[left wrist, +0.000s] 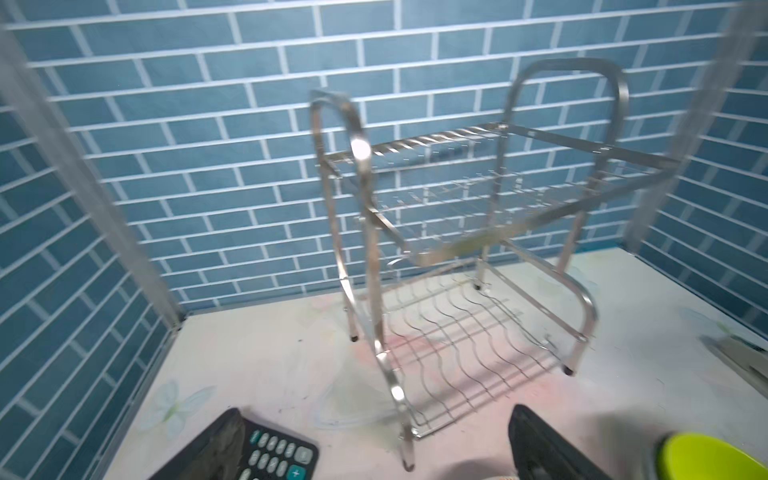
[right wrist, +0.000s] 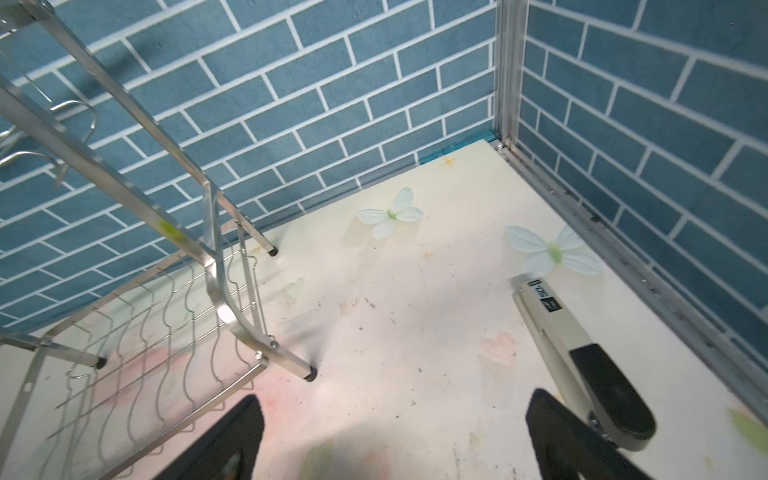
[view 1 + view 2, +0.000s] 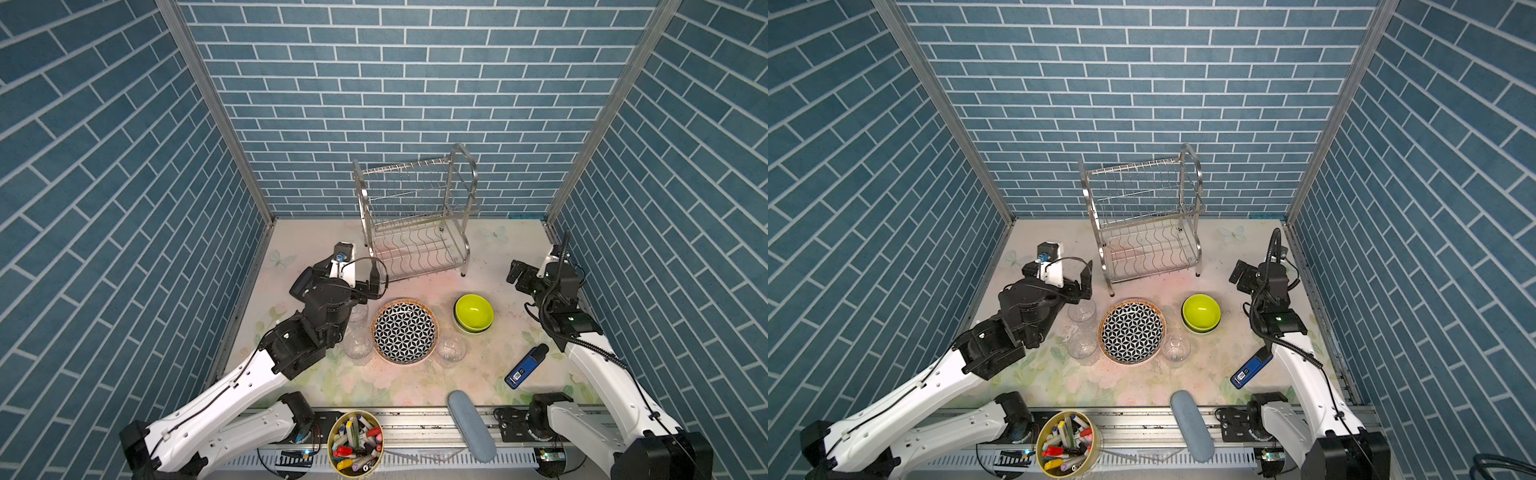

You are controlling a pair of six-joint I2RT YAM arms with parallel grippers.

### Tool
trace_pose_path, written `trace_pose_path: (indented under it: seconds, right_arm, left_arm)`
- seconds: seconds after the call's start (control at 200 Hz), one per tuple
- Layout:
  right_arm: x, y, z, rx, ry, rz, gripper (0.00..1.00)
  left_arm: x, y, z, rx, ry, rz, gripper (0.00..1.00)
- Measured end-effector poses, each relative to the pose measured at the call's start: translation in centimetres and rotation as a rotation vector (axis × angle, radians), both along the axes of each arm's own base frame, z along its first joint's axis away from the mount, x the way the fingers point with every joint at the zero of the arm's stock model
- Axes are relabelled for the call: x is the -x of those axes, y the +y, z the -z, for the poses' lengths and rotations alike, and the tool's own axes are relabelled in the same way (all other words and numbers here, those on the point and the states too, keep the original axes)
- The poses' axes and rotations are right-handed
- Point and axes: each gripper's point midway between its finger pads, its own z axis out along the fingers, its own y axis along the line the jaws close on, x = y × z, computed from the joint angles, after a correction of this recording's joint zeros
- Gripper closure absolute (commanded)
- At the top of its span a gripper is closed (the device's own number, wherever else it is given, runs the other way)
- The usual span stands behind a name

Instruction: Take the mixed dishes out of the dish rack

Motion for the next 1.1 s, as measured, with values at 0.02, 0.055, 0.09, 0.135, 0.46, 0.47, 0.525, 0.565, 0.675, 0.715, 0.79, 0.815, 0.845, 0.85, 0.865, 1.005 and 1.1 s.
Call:
trace_pose_path:
  seconds: [0.02, 0.055, 0.09, 0.135, 0.46, 0.47, 0.525, 0.565, 0.675, 0.715, 0.79, 0.815, 0.845, 0.85, 0.865, 1.005, 1.1]
  right_arm:
    - [0.0, -0.1, 0.0, 0.015, -0.003, -0.001, 0.01]
    - [-0.1, -0.2, -0.1, 0.045, -0.013, -0.005, 0.01]
    - [-0.1, -0.4, 0.0, 0.07, -0.019, -0.007, 0.01]
    - [-0.1, -0.5, 0.4, 0.094, -0.022, -0.006, 0.01]
    - [-1.1, -2.9, 4.4, 0.225, 0.052, 0.026, 0.01]
    - [-1.1, -3.0, 4.5, 0.229, 0.05, 0.028, 0.01]
    - [-1.1, -3.3, 5.3, 0.248, 0.035, 0.032, 0.01]
    - [-1.0, -3.6, 6.1, 0.257, 0.033, 0.037, 0.01]
    - [-0.5, -4.5, 8.4, 0.274, 0.069, 0.051, 0.01]
    - [-0.6, -4.8, 8.7, 0.274, 0.078, 0.058, 0.01]
    - [-0.9, -5.2, 9.1, 0.274, 0.082, 0.067, 0.01]
    - [-0.9, -5.4, 9.2, 0.274, 0.086, 0.07, 0.01]
    - [-1.0, -5.5, 9.5, 0.273, 0.091, 0.071, 0.01]
    - [-1.0, -5.5, 9.5, 0.273, 0.092, 0.071, 0.01]
    - [-1.1, -5.6, 9.6, 0.271, 0.094, 0.071, 0.01]
    - [-1.3, -6.3, 11.2, 0.263, 0.134, 0.08, 0.01]
    - [-1.4, -6.7, 12.0, 0.256, 0.15, 0.089, 0.01]
  left_arm:
    - [-0.2, 0.6, 0.2, 0.001, -0.005, -0.027, 0.0]
    - [-0.7, 1.7, 0.8, -0.001, -0.01, -0.078, 0.0]
    - [-1.2, 2.8, 1.5, -0.01, -0.01, -0.132, 0.0]
    - [-1.7, 4.1, 2.4, -0.028, -0.006, -0.189, 0.0]
    - [-4.8, 11.1, 10.8, -0.269, 0.117, -0.408, 0.0]
    - [-4.8, 11.4, 11.1, -0.272, 0.122, -0.415, 0.0]
    - [-4.8, 12.8, 12.5, -0.272, 0.136, -0.434, 0.0]
    - [-4.7, 13.8, 13.6, -0.268, 0.144, -0.451, 0.0]
    - [-4.6, 15.6, 16.3, -0.266, 0.177, -0.478, 0.0]
    - [-5.0, 15.8, 17.1, -0.269, 0.193, -0.478, 0.0]
    - [-5.8, 15.9, 18.3, -0.269, 0.209, -0.473, 0.0]
    - [-6.1, 15.9, 18.7, -0.269, 0.215, -0.469, 0.0]
    - [-6.4, 15.8, 19.2, -0.27, 0.223, -0.465, 0.0]
    - [-6.4, 15.8, 19.3, -0.27, 0.223, -0.465, 0.0]
    - [-6.5, 15.8, 19.5, -0.27, 0.226, -0.463, 0.0]
    - [-7.2, 15.6, 22.3, -0.278, 0.274, -0.438, 0.0]
    - [-7.6, 15.7, 22.8, -0.268, 0.278, -0.429, 0.0]
